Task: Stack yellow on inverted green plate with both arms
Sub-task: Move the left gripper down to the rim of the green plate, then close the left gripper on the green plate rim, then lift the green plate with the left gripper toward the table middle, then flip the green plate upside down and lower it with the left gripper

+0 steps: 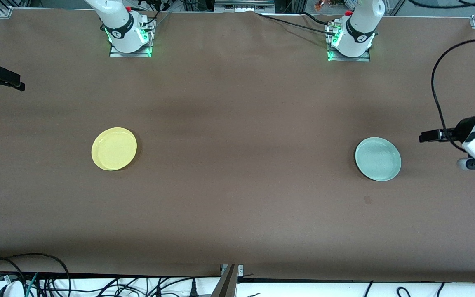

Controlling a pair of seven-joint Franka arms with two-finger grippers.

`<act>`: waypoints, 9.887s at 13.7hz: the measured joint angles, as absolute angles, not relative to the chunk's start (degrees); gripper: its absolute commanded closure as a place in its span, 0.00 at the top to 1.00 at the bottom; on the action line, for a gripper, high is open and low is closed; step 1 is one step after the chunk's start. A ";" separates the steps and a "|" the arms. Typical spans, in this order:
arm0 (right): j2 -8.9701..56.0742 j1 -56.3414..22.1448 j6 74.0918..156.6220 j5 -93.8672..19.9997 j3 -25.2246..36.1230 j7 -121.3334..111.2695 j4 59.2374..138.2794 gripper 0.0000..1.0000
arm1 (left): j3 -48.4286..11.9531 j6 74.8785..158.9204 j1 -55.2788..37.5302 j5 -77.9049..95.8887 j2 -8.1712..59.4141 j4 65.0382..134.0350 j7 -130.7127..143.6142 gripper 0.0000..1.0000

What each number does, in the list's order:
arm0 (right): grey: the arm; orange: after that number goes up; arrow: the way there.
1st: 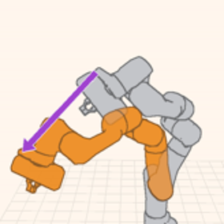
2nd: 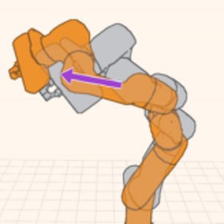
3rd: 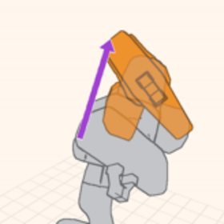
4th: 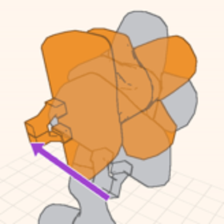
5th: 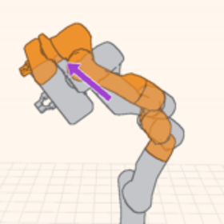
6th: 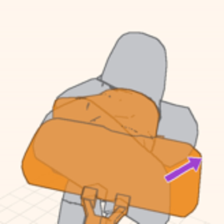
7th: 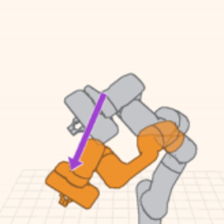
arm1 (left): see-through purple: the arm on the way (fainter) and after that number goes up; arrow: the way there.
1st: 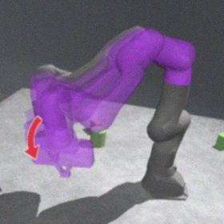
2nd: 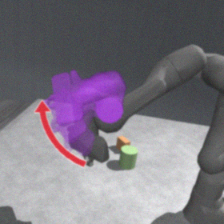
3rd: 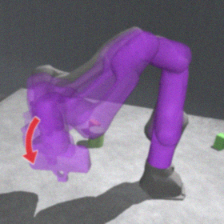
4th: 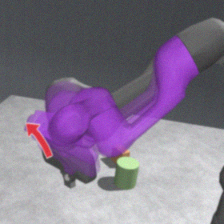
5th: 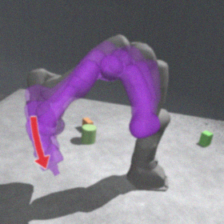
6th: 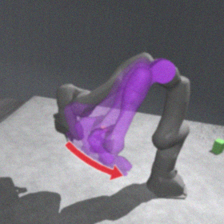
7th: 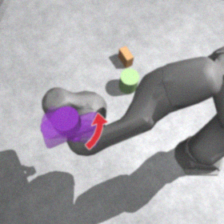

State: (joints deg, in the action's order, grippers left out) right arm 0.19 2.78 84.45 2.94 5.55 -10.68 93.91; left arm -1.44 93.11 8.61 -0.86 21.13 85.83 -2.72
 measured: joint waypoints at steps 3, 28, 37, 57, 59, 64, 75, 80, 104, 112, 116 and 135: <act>0.19 2.78 84.45 2.94 5.55 -10.68 93.90 1.00 | -1.41 100.72 10.62 -1.02 26.76 88.32 -3.20 1.00; 0.19 2.78 84.44 2.94 5.56 -10.68 93.89 1.00 | -1.46 127.71 13.97 -5.01 31.63 111.03 -3.75 0.60; 0.19 2.78 84.16 2.94 5.56 -10.68 93.89 1.00 | -1.50 124.98 13.97 -5.01 29.99 111.08 -3.83 0.40; 0.19 2.78 84.11 2.94 5.56 -10.68 93.89 1.00 | -1.60 124.94 13.97 -5.01 30.83 111.12 -4.85 0.00; 0.19 2.78 84.11 2.94 5.56 -10.68 93.89 1.00 | -1.60 124.96 13.97 -5.01 30.83 111.10 -5.21 0.00; 0.19 2.78 84.10 2.94 5.56 -10.68 93.89 1.00 | -2.21 124.86 13.77 -5.02 30.76 109.42 -5.84 0.00; 0.19 2.79 84.09 2.94 5.57 -10.68 93.89 1.00 | -3.08 101.18 -5.29 -16.46 29.60 88.89 6.32 0.00; 0.19 2.79 84.08 2.94 5.58 -10.68 93.89 1.00 | -2.87 95.02 -18.36 -18.24 29.63 83.73 14.55 0.00; 0.19 2.84 84.05 2.94 5.82 -10.68 93.87 1.00 | 12.41 80.49 -71.69 -54.12 56.30 65.38 48.90 0.00; 0.20 2.84 84.05 2.94 5.84 -10.68 93.86 1.00 | 14.13 80.80 -75.35 -59.70 60.43 63.35 51.16 0.00; 0.20 2.84 84.04 2.94 5.84 -10.68 93.86 1.00 | 14.16 80.95 -78.64 -59.70 63.86 63.31 53.62 0.00; 0.20 2.84 84.04 2.94 5.84 -10.68 93.86 1.00 | 7.30 103.16 -81.35 -58.39 65.71 63.06 84.21 1.00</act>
State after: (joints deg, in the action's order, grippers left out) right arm 0.20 2.84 84.04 2.94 5.84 -10.68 93.86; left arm 7.30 103.16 -81.35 -58.39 65.71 63.06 84.21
